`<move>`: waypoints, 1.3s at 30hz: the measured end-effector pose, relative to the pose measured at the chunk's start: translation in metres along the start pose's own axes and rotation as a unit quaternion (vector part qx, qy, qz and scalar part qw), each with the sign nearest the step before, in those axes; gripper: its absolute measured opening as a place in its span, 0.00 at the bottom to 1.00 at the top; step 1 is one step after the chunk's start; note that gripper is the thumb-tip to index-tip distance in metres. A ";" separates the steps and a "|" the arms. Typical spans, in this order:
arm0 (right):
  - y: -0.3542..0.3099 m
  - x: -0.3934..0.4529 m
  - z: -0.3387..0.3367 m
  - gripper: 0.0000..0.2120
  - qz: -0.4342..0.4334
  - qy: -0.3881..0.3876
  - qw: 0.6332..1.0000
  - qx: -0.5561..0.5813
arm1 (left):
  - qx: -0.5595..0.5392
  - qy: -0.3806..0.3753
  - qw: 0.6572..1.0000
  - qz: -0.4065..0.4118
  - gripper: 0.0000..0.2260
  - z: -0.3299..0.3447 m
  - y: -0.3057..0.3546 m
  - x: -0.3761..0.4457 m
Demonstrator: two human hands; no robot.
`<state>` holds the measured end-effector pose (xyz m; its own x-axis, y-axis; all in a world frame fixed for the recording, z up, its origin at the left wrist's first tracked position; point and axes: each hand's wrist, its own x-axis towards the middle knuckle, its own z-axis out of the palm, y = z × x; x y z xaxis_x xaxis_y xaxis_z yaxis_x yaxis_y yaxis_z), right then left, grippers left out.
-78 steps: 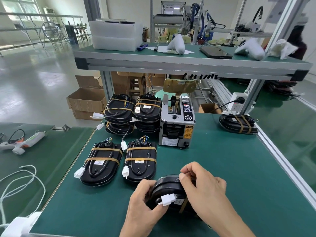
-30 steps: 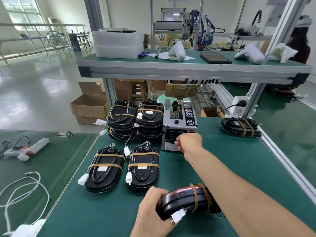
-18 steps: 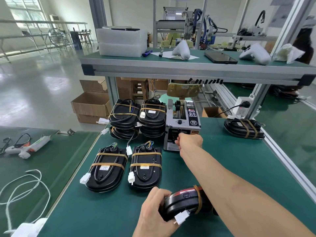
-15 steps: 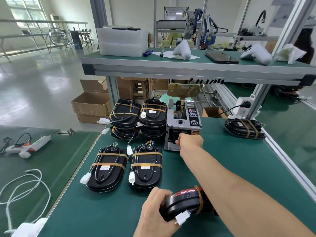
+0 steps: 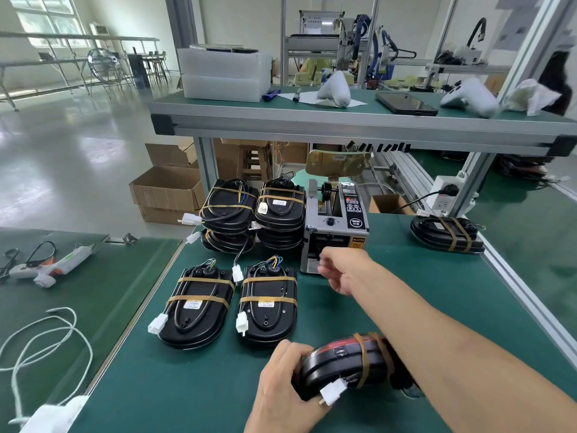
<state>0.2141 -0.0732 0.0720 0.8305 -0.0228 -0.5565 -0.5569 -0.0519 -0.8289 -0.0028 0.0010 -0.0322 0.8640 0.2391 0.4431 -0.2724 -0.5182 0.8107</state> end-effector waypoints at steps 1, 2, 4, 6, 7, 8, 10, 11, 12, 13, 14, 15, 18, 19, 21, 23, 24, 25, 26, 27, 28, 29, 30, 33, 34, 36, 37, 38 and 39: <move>0.001 -0.007 -0.011 0.03 -0.013 -0.034 0.999 -0.040 | -0.003 -0.001 1.000 -0.002 0.17 0.000 0.000 0.000; 0.002 -0.015 -0.023 0.04 -0.037 -0.055 0.995 -0.078 | -0.002 -0.001 1.000 -0.003 0.17 0.000 -0.001 0.000; 0.005 -0.031 -0.056 0.05 -0.096 -0.065 0.986 -0.121 | 0.006 0.000 1.000 -0.007 0.16 0.001 -0.003 0.000; 0.011 -0.048 -0.093 0.05 -0.148 -0.050 0.977 -0.141 | 0.010 -0.004 1.000 -0.011 0.16 0.001 -0.004 0.001; 0.016 -0.057 -0.110 0.06 -0.165 -0.036 0.974 -0.148 | 0.010 -0.004 1.000 -0.011 0.15 0.001 -0.004 0.001; 0.022 -0.064 -0.126 0.06 -0.175 -0.021 0.973 -0.149 | 0.010 -0.003 1.000 -0.010 0.15 0.001 -0.004 0.001; 0.038 -0.077 -0.150 0.06 -0.174 0.003 0.975 -0.139 | 0.009 -0.002 1.000 -0.016 0.14 0.002 -0.005 0.000; 0.046 -0.083 -0.158 0.06 -0.167 0.005 0.977 -0.132 | 0.009 -0.003 1.000 -0.019 0.15 0.002 -0.006 0.000; 0.053 -0.088 -0.164 0.06 -0.157 -0.001 0.980 -0.120 | 0.011 -0.003 1.000 -0.020 0.15 0.002 -0.006 0.000; 0.060 -0.094 -0.169 0.06 -0.147 -0.009 0.984 -0.099 | 0.013 -0.005 1.000 -0.021 0.16 0.002 -0.006 0.000; 0.065 -0.098 -0.170 0.06 -0.140 -0.018 0.987 -0.073 | 0.015 -0.007 1.000 -0.022 0.16 0.001 -0.007 0.000; 0.069 -0.103 -0.173 0.06 -0.136 -0.022 0.989 -0.045 | 0.017 -0.010 1.000 -0.024 0.16 0.002 -0.006 -0.001; 0.076 -0.113 -0.175 0.06 -0.137 -0.032 0.990 0.008 | 0.004 -0.011 0.999 -0.039 0.16 0.002 -0.007 -0.002; 0.077 -0.115 -0.175 0.06 -0.141 -0.035 0.989 0.010 | -0.002 -0.011 0.999 -0.045 0.16 0.003 -0.007 -0.002; 0.080 -0.116 -0.173 0.06 -0.152 -0.032 0.988 0.000 | -0.007 -0.011 0.999 -0.049 0.16 0.003 -0.007 -0.003; 0.080 -0.117 -0.172 0.05 -0.167 -0.025 0.985 -0.018 | -0.007 -0.015 0.999 -0.050 0.15 0.003 -0.006 -0.003; 0.080 -0.117 -0.171 0.05 -0.177 -0.020 0.984 -0.030 | -0.006 -0.017 0.999 -0.049 0.15 0.003 -0.006 -0.003; 0.080 -0.117 -0.170 0.05 -0.187 -0.014 0.981 -0.043 | -0.004 -0.018 0.999 -0.049 0.15 0.003 -0.006 -0.003; 0.080 -0.116 -0.169 0.05 -0.197 -0.009 0.979 -0.056 | -0.003 -0.019 0.999 -0.049 0.15 0.003 -0.006 -0.004; 0.081 -0.116 -0.168 0.05 -0.205 -0.004 0.976 -0.068 | -0.002 -0.021 0.999 -0.048 0.15 0.003 -0.006 -0.004; 0.082 -0.115 -0.167 0.04 -0.210 0.001 0.975 -0.078 | -0.002 -0.022 0.999 -0.048 0.15 0.003 -0.006 -0.004; 0.083 -0.115 -0.167 0.04 -0.213 0.006 0.973 -0.087 | -0.001 -0.023 0.999 -0.047 0.15 0.003 -0.007 -0.004; 0.083 -0.114 -0.166 0.04 -0.216 0.010 0.972 -0.092 | 0.001 -0.023 0.999 -0.047 0.15 0.003 -0.007 -0.004; 0.084 -0.111 -0.166 0.05 -0.219 0.016 0.970 -0.099 | 0.002 -0.022 0.999 -0.045 0.16 0.003 -0.009 -0.003; 0.085 -0.111 -0.166 0.06 -0.220 0.017 0.970 -0.101 | 0.002 -0.023 0.999 -0.043 0.16 0.003 -0.009 -0.003; 0.085 -0.110 -0.166 0.06 -0.222 0.020 0.969 -0.105 | 0.003 -0.023 0.999 -0.040 0.16 0.003 -0.010 -0.004; 0.085 -0.110 -0.167 0.06 -0.223 0.021 0.969 -0.108 | 0.003 -0.024 0.999 -0.039 0.16 0.004 -0.011 -0.004; 0.086 -0.109 -0.167 0.06 -0.224 0.022 0.968 -0.110 | 0.003 -0.024 0.999 -0.038 0.16 0.004 -0.011 -0.004; 0.086 -0.109 -0.167 0.06 -0.225 0.021 0.968 -0.109 | 0.002 -0.023 0.999 -0.038 0.16 0.004 -0.012 -0.004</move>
<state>0.0773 -0.2417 0.0705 0.9908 0.0101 -0.1349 -0.1270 -0.2758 -0.9528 -0.0011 0.0028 -0.0447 0.9008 0.2387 0.3626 -0.2044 -0.5037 0.8394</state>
